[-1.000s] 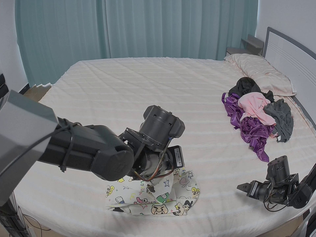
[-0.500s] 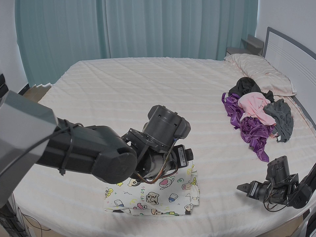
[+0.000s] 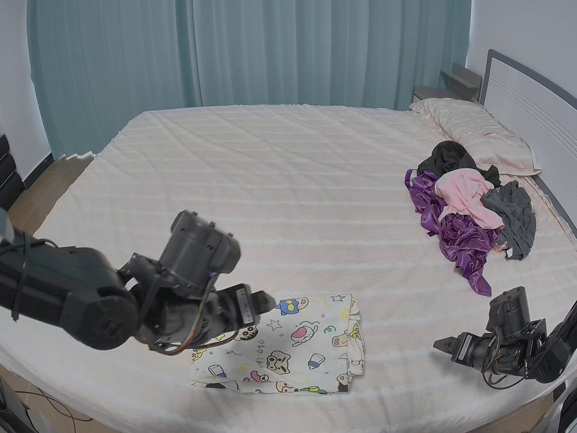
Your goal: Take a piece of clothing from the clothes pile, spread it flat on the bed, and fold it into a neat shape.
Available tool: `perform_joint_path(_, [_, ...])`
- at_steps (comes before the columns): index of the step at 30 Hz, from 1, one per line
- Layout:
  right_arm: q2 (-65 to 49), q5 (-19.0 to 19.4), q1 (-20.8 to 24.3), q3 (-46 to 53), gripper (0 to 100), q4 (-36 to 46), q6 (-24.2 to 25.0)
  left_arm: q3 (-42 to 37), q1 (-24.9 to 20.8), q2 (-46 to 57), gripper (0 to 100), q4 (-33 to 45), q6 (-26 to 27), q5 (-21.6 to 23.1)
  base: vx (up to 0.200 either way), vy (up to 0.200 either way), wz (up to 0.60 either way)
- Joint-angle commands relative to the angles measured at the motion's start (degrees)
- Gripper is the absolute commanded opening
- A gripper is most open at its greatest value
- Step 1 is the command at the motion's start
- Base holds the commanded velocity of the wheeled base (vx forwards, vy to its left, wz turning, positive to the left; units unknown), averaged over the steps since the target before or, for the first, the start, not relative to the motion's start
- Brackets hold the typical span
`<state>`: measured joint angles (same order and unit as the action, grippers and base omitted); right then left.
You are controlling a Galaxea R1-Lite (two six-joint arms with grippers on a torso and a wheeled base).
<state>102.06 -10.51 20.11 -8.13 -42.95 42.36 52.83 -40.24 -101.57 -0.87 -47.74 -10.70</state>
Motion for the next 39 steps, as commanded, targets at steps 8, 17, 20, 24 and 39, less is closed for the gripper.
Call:
perform_joint_path(8, [-0.5, -0.1, 2.1, 2.3, 100, -4.9, 0.0, -24.4, 5.9, 17.0, 100, -10.6, -4.8, 1.6, -0.075, 0.000, 0.00])
perform_joint_path(17, [-0.5, 0.8, 6.8, 0.6, 100, -11.0, 0.2, -28.4, 9.7, 24.7, 100, -10.8, -8.7, 3.4, 0.000, 0.000, 0.00])
perform_joint_path(20, [1.1, 0.5, 10.5, -3.1, 100, -11.4, -0.1, -29.0, 11.3, 25.9, 100, -10.8, -8.7, 5.1, 0.000, 0.000, 0.00])
perform_joint_path(24, [5.2, 0.9, 14.4, -7.6, 100, -10.4, -0.4, -28.6, 14.0, 26.0, 100, -10.8, -8.5, 5.9, 0.000, 0.000, 0.00])
perform_joint_path(39, [22.0, -0.2, 27.4, -21.8, 100, -7.0, -0.2, -29.4, 13.5, 23.7, 100, -15.0, -12.5, 8.3, 0.000, 0.000, 0.00])
